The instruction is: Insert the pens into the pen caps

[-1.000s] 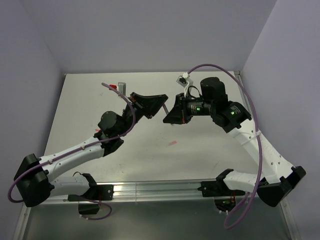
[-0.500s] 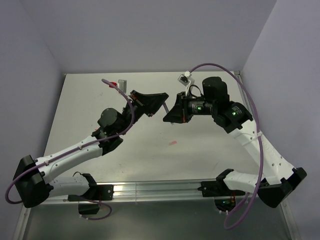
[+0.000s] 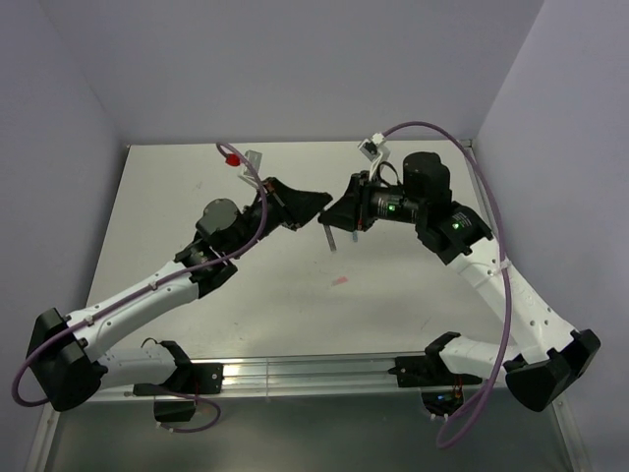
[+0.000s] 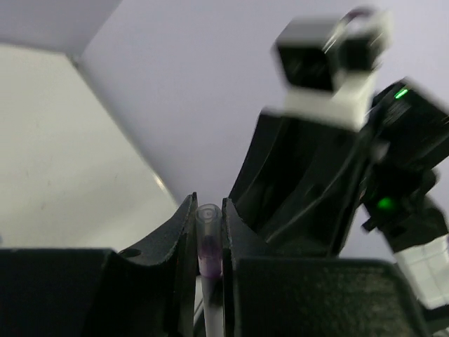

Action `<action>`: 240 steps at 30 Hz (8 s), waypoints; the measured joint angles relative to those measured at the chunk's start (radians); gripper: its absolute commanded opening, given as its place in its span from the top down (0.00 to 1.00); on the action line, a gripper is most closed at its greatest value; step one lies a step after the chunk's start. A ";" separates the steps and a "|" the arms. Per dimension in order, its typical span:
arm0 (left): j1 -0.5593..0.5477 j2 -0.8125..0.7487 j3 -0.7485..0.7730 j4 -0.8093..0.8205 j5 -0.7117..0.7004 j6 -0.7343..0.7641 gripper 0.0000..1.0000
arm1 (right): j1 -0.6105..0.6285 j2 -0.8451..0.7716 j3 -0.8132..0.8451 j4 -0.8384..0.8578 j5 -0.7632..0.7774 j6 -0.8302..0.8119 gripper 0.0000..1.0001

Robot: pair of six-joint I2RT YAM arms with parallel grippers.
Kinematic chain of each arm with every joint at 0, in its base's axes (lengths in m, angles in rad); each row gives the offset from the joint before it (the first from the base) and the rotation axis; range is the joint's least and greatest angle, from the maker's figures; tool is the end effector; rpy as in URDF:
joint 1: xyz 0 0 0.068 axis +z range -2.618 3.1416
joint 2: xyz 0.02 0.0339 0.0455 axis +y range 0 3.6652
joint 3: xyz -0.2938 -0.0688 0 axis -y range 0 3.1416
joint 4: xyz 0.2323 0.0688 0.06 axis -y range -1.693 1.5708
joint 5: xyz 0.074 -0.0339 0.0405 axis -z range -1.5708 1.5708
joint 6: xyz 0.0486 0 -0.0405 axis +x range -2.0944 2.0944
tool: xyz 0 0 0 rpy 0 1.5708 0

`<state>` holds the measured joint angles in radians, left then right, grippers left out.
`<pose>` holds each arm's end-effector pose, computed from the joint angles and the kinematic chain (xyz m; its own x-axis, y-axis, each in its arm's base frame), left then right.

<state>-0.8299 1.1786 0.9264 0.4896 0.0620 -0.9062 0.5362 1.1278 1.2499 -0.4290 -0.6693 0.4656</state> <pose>0.1778 -0.1988 0.4139 -0.5138 -0.6023 -0.6109 0.6042 0.2515 -0.7561 0.1773 0.1405 0.4329 -0.6402 0.0291 -0.7676 -0.6957 0.4017 0.5955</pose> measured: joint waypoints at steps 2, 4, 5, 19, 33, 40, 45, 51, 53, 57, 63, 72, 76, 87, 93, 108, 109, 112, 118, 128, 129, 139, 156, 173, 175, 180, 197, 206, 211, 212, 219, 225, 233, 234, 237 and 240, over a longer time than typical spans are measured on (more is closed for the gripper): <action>0.003 0.010 0.000 -0.056 0.034 0.004 1.00 | -0.016 -0.008 0.000 0.048 0.022 0.003 0.60; 0.023 0.017 0.001 -0.092 0.060 0.003 1.00 | -0.025 -0.026 -0.010 0.066 0.044 0.008 0.58; 0.031 0.020 0.002 -0.105 0.072 0.005 1.00 | -0.026 -0.033 -0.013 0.072 0.050 0.010 0.58; 0.102 0.025 0.020 -0.212 0.146 0.014 1.00 | -0.024 -0.080 -0.102 0.134 0.082 0.004 0.52; 0.138 0.212 0.238 -0.325 0.121 0.063 1.00 | -0.015 -0.093 -0.184 0.090 0.288 0.005 0.52; 0.171 0.526 0.451 -0.472 0.011 0.116 1.00 | -0.015 -0.143 -0.184 -0.012 0.549 0.014 0.51; 0.172 0.766 0.576 -0.592 -0.074 0.128 1.00 | -0.015 -0.208 -0.184 -0.060 0.671 0.016 0.50; 0.156 0.927 0.648 -0.655 -0.237 0.144 1.00 | -0.015 -0.249 -0.190 -0.082 0.742 0.016 0.50; 0.141 0.924 0.623 -0.631 -0.298 0.156 1.00 | -0.015 -0.266 -0.199 -0.085 0.752 0.016 0.49; 0.094 0.917 0.591 -0.559 -0.401 0.165 1.00 | -0.015 -0.287 -0.205 -0.093 0.763 0.015 0.49; 0.047 0.925 0.612 -0.554 -0.490 0.179 0.94 | -0.015 -0.305 -0.233 -0.093 0.765 0.015 0.49; 0.037 1.018 0.698 -0.570 -0.551 0.192 0.77 | -0.015 -0.308 -0.243 -0.096 0.764 0.012 0.49; 0.039 1.050 0.723 -0.585 -0.552 0.200 0.68 | -0.015 -0.309 -0.243 -0.096 0.764 0.012 0.49; 0.042 1.062 0.735 -0.612 -0.553 0.214 0.56 | -0.015 -0.309 -0.243 -0.096 0.763 0.008 0.49; 0.066 0.982 0.637 -0.626 -0.560 0.183 0.63 | -0.015 -0.308 -0.243 -0.096 0.761 0.008 0.48; 0.298 0.307 0.167 -1.056 -0.832 -0.346 0.59 | -0.015 -0.279 -0.308 -0.059 0.702 -0.006 0.48; 0.308 0.301 0.152 -1.096 -0.846 -0.392 0.54 | -0.015 -0.272 -0.310 -0.058 0.698 -0.007 0.48; 0.338 0.299 0.104 -1.193 -0.855 -0.515 0.52 | -0.015 -0.255 -0.314 -0.046 0.684 -0.011 0.48; 0.454 0.301 0.036 -1.289 -0.835 -0.652 0.56 | -0.015 -0.245 -0.327 -0.032 0.653 -0.012 0.48; 0.528 0.414 0.033 -1.273 -0.790 -0.675 0.56 | -0.015 -0.245 -0.341 -0.027 0.634 -0.014 0.48; 0.528 0.428 0.033 -1.270 -0.783 -0.675 0.55 | -0.015 -0.245 -0.343 -0.027 0.634 -0.014 0.48; 0.530 0.485 0.044 -1.208 -0.742 -0.667 0.56 | -0.015 -0.253 -0.343 -0.027 0.630 -0.016 0.48; 0.545 0.553 0.072 -1.187 -0.714 -0.644 1.00 | -0.015 -0.265 -0.359 -0.029 0.623 -0.023 0.48; 0.240 0.052 -0.022 -0.467 -0.281 -0.252 1.00 | -0.015 -0.198 -0.359 0.121 0.239 0.022 0.47; 0.201 0.026 -0.040 -0.367 -0.236 -0.229 1.00 | -0.015 -0.188 -0.357 0.152 0.205 0.039 0.47; 0.139 0.006 -0.095 -0.198 -0.146 -0.187 1.00 | -0.015 -0.164 -0.345 0.216 0.166 0.074 0.47; 0.047 -0.014 -0.137 0.009 -0.032 -0.126 1.00 | -0.015 -0.094 -0.317 0.319 0.137 0.147 0.47; 0.016 0.018 -0.136 0.041 -0.032 -0.125 1.00 | -0.015 -0.092 -0.312 0.340 0.124 0.170 0.51; -0.007 0.046 -0.119 0.057 -0.033 -0.121 1.00 | -0.015 -0.092 -0.312 0.341 0.114 0.185 0.55; -0.010 0.051 -0.114 0.063 -0.033 -0.119 1.00 | -0.015 -0.092 -0.312 0.342 0.111 0.187 0.56; -0.019 0.068 -0.098 0.086 -0.035 -0.108 1.00 | -0.015 -0.092 -0.312 0.356 0.100 0.199 0.65; -0.027 0.075 -0.093 0.111 -0.033 -0.108 1.00 | -0.015 -0.091 -0.312 0.356 0.103 0.200 0.81; -0.029 0.075 -0.093 0.118 -0.032 -0.099 0.96 | -0.016 -0.091 -0.312 0.352 0.114 0.214 1.00; -0.029 0.075 -0.093 0.114 -0.032 -0.097 0.91 | -0.016 -0.092 -0.312 0.347 0.117 0.214 1.00; -0.029 0.075 -0.090 0.093 -0.034 -0.079 0.72 | -0.015 -0.092 -0.312 0.333 0.127 0.212 1.00; -0.031 0.063 -0.089 0.045 -0.043 -0.052 0.56 | -0.014 -0.094 -0.312 0.315 0.145 0.204 1.00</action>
<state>-0.8612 1.2415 0.8375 0.5350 0.0189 -0.9581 0.5220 1.0340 0.9382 -0.1139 -0.5243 0.6693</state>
